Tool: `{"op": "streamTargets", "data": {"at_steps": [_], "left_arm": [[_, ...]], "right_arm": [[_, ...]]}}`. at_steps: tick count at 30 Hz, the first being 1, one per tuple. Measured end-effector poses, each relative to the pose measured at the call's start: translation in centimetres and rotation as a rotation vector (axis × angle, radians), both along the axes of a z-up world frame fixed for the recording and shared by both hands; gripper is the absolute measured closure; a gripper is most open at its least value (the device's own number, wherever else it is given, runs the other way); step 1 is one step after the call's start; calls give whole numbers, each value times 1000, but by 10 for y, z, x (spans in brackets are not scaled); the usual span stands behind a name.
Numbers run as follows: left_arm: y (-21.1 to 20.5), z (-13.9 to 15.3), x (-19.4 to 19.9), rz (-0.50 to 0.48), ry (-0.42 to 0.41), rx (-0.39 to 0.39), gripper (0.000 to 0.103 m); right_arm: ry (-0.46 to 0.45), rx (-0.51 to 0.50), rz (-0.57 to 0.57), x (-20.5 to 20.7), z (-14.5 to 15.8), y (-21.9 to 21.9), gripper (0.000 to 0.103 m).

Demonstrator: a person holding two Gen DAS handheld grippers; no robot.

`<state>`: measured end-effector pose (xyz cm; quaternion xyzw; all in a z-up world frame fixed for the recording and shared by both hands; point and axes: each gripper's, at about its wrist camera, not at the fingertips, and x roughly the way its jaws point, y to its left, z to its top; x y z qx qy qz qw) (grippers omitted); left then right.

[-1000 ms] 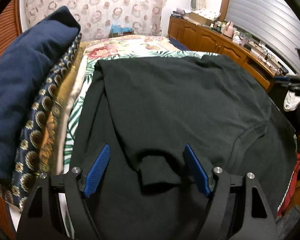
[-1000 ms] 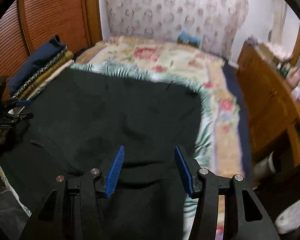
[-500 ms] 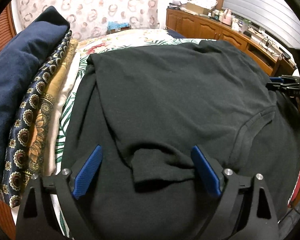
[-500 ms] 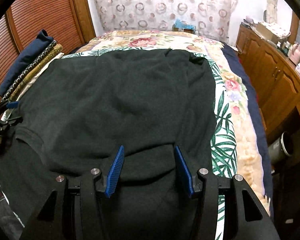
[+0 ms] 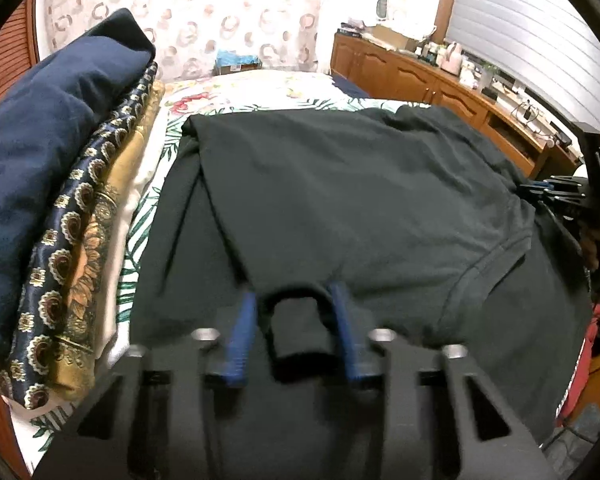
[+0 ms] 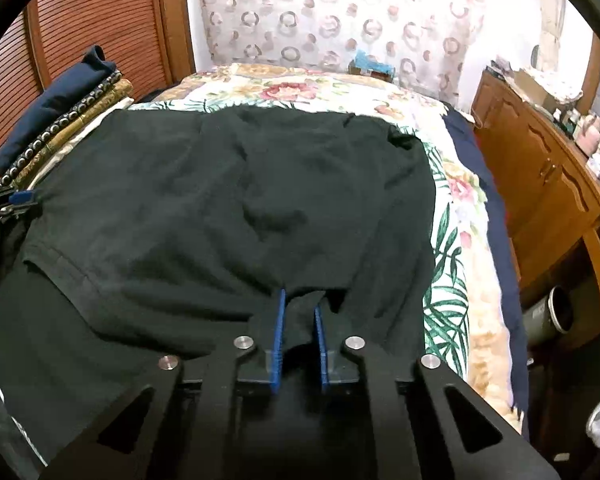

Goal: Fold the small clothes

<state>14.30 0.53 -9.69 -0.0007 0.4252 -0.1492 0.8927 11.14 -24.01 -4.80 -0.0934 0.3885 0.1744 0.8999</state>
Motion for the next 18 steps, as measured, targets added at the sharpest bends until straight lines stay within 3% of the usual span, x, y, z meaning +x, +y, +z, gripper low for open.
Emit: {"op": "streamTargets", "data": {"at_steps": [1, 4, 11, 18], "left_arm": [[1, 1, 0, -5, 5, -8, 94], [-3, 5, -4, -23, -5, 4, 97], [-6, 39, -23, -19, -113, -53, 98], [-2, 75, -57, -41, -200, -105, 98]], "right_arm": [[-15, 1, -2, -2, 2, 0, 92], [-49, 16, -8, -6, 8, -1, 92], [-115, 60, -2, -22, 27, -8, 93], [-167, 78, 24, -63, 53, -20, 93]]}}
